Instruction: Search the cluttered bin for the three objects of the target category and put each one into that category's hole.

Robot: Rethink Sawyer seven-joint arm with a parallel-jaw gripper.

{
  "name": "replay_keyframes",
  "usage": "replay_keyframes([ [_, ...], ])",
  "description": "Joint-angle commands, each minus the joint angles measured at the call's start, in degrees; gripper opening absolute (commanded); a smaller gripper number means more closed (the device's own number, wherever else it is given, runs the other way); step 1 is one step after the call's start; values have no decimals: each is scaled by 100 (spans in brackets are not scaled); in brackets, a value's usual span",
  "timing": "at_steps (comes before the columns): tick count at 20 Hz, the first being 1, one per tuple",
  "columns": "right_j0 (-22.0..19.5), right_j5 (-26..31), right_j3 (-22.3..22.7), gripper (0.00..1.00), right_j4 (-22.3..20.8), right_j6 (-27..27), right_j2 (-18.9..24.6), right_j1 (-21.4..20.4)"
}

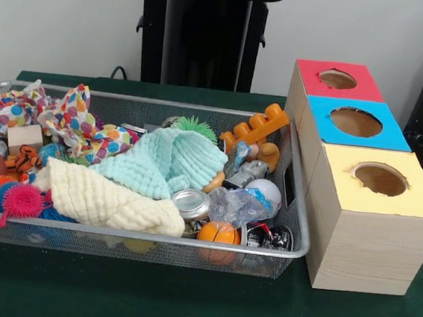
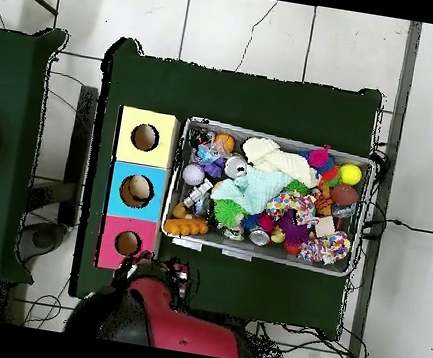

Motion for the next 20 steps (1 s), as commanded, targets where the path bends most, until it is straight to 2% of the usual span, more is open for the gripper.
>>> replay_keyframes([
  [1, -1213, -362, 487, 100, -249, -1203, 785, 798],
  [4, -1435, -673, 537, 100, -429, -1040, 1051, 993],
  [11, -1465, -847, 592, 100, -779, -488, 1229, 1012],
  [15, -1476, -1354, 651, 100, -905, -123, 1351, 1439],
  [20, -1287, -1987, 528, 100, -1151, 373, 1248, 2060],
])
